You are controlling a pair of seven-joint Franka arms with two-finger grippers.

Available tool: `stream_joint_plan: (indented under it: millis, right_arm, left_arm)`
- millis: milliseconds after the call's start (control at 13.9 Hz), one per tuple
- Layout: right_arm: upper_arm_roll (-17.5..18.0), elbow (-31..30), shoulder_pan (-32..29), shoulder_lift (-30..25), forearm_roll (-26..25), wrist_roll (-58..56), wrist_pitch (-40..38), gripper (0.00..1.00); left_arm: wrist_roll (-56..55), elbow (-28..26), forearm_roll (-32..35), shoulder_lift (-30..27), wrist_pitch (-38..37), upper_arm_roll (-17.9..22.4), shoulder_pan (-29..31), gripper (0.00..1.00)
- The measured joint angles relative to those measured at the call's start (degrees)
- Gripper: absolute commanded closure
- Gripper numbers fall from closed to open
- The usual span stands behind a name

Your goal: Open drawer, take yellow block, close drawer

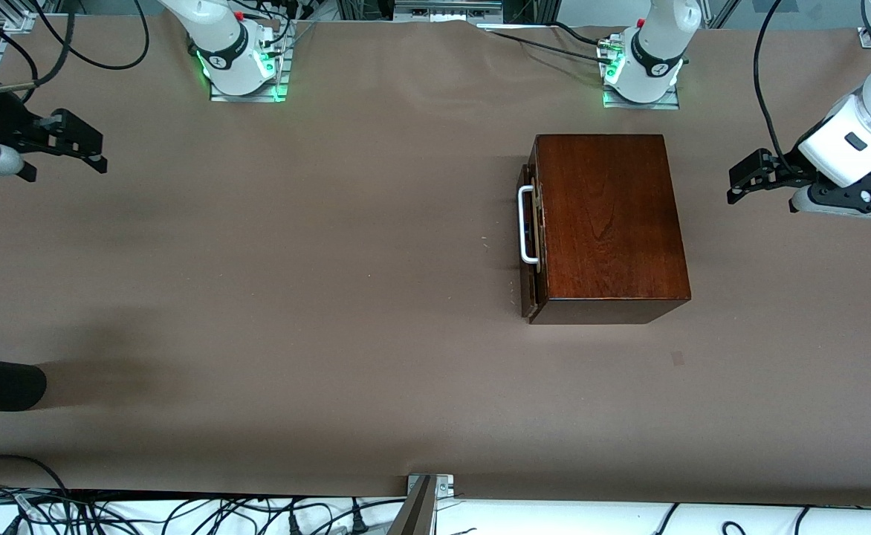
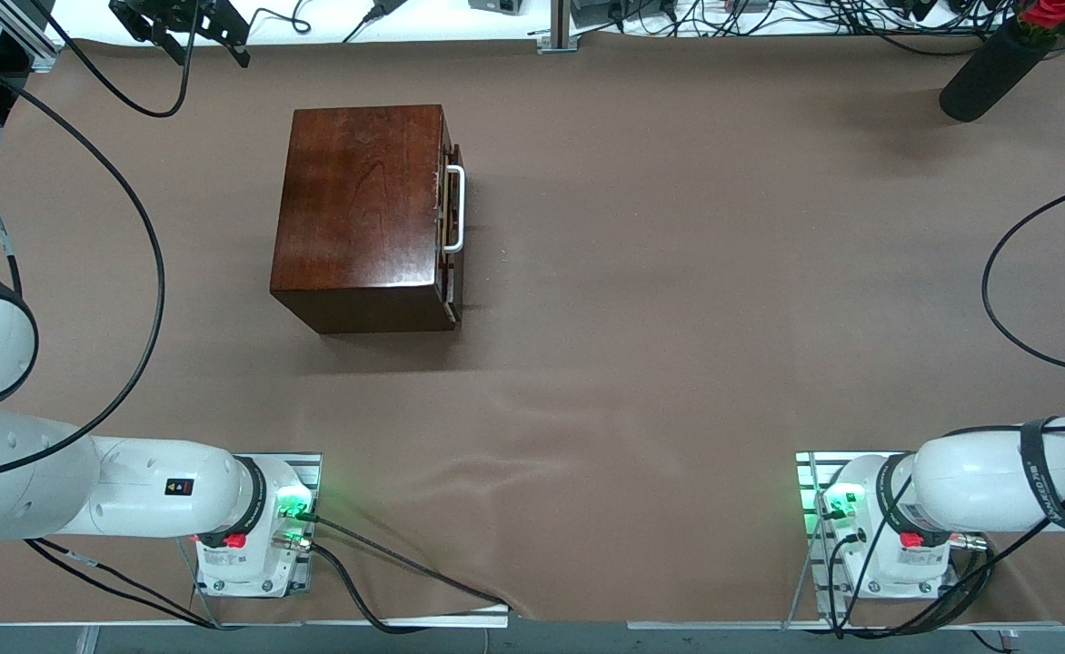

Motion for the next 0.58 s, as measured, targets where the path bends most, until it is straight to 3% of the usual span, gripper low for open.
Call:
stream_joint_plan:
  millis: [576]
  right_arm:
    - [0.23, 0.02, 1.79, 0.94, -0.28, 0.0, -1.82, 0.0]
  left_arm:
    - [0.0, 0.13, 0.0, 0.03, -0.41, -0.06, 0.0, 0.0]
